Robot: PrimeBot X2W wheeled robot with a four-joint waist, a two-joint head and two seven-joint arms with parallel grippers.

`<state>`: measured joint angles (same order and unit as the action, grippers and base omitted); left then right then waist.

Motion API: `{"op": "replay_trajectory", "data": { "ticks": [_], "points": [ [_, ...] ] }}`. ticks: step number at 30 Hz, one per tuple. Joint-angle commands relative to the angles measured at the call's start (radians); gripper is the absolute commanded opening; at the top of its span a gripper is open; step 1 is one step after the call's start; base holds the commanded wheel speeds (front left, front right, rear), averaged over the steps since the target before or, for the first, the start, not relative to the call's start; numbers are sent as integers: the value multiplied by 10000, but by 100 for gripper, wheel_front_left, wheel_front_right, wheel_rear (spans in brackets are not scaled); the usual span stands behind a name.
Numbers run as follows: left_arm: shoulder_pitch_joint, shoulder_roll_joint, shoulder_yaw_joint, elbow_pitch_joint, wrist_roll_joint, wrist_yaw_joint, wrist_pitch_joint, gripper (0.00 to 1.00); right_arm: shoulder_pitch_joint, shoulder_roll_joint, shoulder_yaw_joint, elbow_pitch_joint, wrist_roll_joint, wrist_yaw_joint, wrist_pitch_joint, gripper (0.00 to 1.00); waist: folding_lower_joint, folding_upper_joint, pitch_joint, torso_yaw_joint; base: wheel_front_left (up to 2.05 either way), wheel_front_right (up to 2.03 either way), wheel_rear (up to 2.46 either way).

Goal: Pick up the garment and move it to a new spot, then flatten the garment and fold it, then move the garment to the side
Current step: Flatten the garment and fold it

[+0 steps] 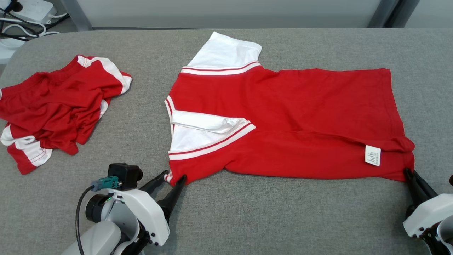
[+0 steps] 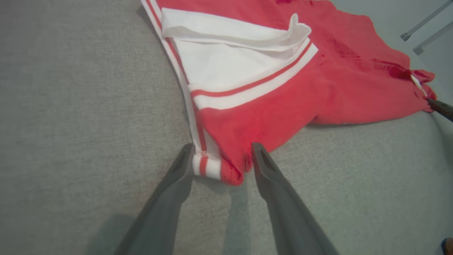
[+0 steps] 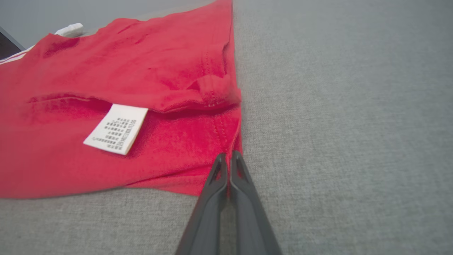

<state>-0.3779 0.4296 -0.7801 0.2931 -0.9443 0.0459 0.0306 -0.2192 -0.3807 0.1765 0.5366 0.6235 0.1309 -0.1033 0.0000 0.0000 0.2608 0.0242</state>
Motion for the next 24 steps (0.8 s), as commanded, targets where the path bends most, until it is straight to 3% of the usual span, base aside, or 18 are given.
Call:
{"op": "replay_trajectory", "data": {
  "ticks": [1,2,11,24],
  "points": [
    [-278,267,362,-289,-75,50,-81,17,-85,-333,193,-2,68,-2,-110,0,0,0,15,-22,0,0,0],
    [-290,265,350,-349,-82,30,-66,0,-108,-344,230,12,88,-2,-120,0,0,0,23,-39,0,0,0],
    [-76,811,264,-937,-219,41,482,0,-2,-689,633,-238,408,-2,-126,0,0,0,46,-96,0,0,0],
    [854,2516,278,-3827,-305,1013,1713,0,1861,-2023,780,-1872,1456,-2,88,0,0,0,-98,169,0,0,0]
  ]
}}
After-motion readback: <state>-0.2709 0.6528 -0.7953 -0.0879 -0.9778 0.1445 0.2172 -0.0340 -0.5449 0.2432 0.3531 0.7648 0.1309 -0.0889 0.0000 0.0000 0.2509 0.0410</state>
